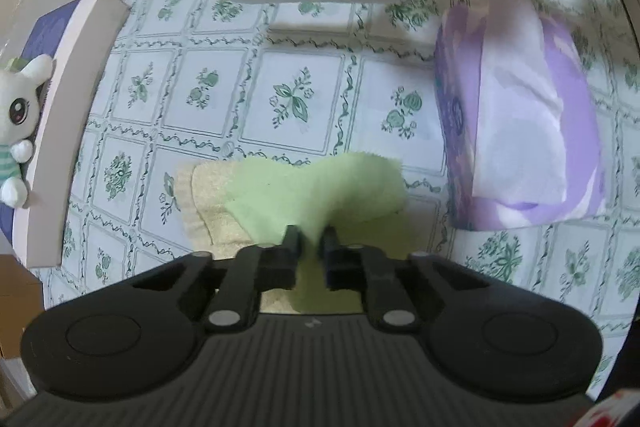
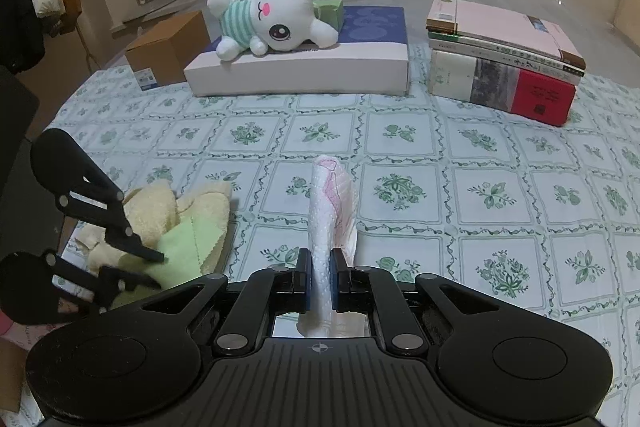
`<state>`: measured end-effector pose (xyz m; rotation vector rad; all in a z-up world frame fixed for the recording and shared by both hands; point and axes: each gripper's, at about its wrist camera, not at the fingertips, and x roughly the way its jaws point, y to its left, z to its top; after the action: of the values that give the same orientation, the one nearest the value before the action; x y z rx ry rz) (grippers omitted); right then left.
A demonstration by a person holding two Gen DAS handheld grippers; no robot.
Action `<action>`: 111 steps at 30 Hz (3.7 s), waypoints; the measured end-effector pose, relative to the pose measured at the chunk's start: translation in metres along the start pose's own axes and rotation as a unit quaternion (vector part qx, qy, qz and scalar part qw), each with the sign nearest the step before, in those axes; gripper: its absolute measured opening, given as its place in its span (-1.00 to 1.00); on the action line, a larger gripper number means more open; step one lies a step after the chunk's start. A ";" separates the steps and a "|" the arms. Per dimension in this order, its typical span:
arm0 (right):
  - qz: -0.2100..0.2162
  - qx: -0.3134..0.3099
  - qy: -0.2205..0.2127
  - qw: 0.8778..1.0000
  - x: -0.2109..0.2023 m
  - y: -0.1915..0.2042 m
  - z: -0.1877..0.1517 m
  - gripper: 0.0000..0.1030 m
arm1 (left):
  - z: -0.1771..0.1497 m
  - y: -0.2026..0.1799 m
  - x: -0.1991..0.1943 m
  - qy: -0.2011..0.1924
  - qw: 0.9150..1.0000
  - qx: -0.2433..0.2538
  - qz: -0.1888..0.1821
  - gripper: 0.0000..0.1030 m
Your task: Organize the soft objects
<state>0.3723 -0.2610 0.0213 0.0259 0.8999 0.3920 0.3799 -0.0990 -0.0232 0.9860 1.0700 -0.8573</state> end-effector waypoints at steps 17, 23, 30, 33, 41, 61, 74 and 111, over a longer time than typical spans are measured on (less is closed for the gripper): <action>0.018 0.007 -0.038 0.999 -0.061 0.020 0.000 -0.83 | -0.037 0.046 -0.116 -0.137 0.965 -0.224 -0.001 -0.88; 0.022 0.001 -0.048 0.999 -0.077 0.035 0.000 -0.83 | -0.054 0.056 -0.136 -0.147 0.955 -0.259 0.016 -0.88; 0.027 0.000 -0.038 0.999 -0.067 0.043 0.001 -0.83 | -0.066 0.067 -0.133 -0.139 0.951 -0.273 0.033 -0.87; 0.031 -0.005 -0.031 0.999 -0.057 0.047 0.001 -0.83 | -0.070 0.069 -0.115 -0.116 0.955 -0.270 0.044 -0.87; 0.034 -0.010 -0.013 0.999 -0.028 0.049 0.001 -0.83 | -0.091 0.091 -0.057 -0.061 0.955 -0.285 0.049 -0.76; 0.033 -0.018 0.003 0.999 -0.005 0.058 0.002 -0.83 | -0.117 0.092 -0.043 -0.041 0.957 -0.286 0.000 -0.94; 0.029 -0.027 -0.030 0.999 -0.045 0.077 0.015 -0.83 | -0.119 0.101 -0.123 -0.130 0.935 -0.326 0.044 -0.99; 0.170 -0.006 -0.107 0.980 -0.175 0.254 -0.082 -0.83 | -0.328 -0.117 -0.286 -0.232 0.816 -0.483 0.216 -0.99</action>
<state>0.1307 -0.0970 0.1498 0.2106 0.6800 0.7004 0.0992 0.1961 0.1696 0.1011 0.6563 -0.0794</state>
